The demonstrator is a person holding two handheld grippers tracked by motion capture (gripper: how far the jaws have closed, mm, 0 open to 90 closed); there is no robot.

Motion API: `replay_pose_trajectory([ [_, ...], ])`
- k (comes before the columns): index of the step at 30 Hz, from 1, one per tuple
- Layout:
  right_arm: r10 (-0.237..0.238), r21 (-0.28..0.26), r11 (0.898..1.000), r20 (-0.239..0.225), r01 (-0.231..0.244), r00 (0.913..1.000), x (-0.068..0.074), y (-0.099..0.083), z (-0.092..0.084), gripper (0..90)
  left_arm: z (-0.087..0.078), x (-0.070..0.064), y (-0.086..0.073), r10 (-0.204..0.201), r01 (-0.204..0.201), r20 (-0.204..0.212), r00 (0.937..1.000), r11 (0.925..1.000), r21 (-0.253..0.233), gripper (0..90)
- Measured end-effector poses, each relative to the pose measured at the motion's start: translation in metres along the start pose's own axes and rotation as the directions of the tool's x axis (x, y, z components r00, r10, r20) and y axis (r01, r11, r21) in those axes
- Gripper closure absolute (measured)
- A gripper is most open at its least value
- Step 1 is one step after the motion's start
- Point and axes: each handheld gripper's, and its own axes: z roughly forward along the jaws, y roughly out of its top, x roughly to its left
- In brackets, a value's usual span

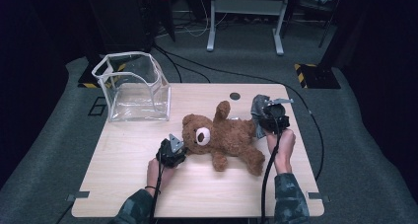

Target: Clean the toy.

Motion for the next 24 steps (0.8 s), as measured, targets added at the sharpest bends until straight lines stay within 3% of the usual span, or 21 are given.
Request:
replay_pose_trajectory([
  [3, -0.029, -0.019, 0.999, -0.102, 0.027, 0.9944, 0.022, 0.004, -0.004, 76.1, 0.000, 0.000, 0.000, 0.001, -0.001, 0.002, 1.0000, 1.0000, 0.003, 56.7],
  [6, -0.074, 0.034, 0.996, -0.123, 0.079, 0.9896, 0.040, 0.002, 0.008, 76.1, 0.000, 0.000, 0.000, -0.001, 0.001, 0.000, 1.0000, 1.0000, 0.000, 56.7],
  [8, -0.073, 0.056, 0.995, -0.110, 0.080, 0.9912, 0.039, -0.003, 0.016, 76.2, 0.000, 0.000, 0.000, 0.000, 0.000, 0.002, 1.0000, 1.0000, 0.003, 56.7],
  [10, -0.056, 0.074, 0.995, -0.098, 0.064, 0.9936, 0.031, -0.009, 0.022, 76.3, 0.000, 0.000, 0.000, 0.000, 0.000, 0.001, 1.0000, 1.0000, 0.002, 56.7],
  [13, -0.061, 0.097, 0.993, -0.007, 0.061, 0.9981, 0.012, -0.018, 0.030, 76.3, 0.000, 0.000, 0.000, 0.000, 0.000, 0.000, 1.0000, 1.0000, -0.001, 56.7],
  [17, -0.005, 0.121, 0.993, 0.088, -0.005, 0.9961, -0.015, -0.022, 0.029, 76.2, 0.000, 0.000, 0.000, 0.003, -0.003, 0.000, 1.0000, 1.0000, 0.002, 56.7],
  [22, 0.122, 0.080, 0.988, 0.099, -0.130, 0.9876, -0.047, -0.022, 0.030, 76.1, 0.000, -0.001, 0.000, 0.007, -0.007, -0.008, 0.9999, 1.0000, 0.001, 56.7],
  [24, 0.151, 0.076, 0.985, 0.047, -0.154, 0.9874, -0.050, -0.022, 0.034, 76.1, 0.000, -0.001, 0.000, 0.008, -0.008, -0.007, 0.9999, 1.0000, 0.001, 56.7],
])
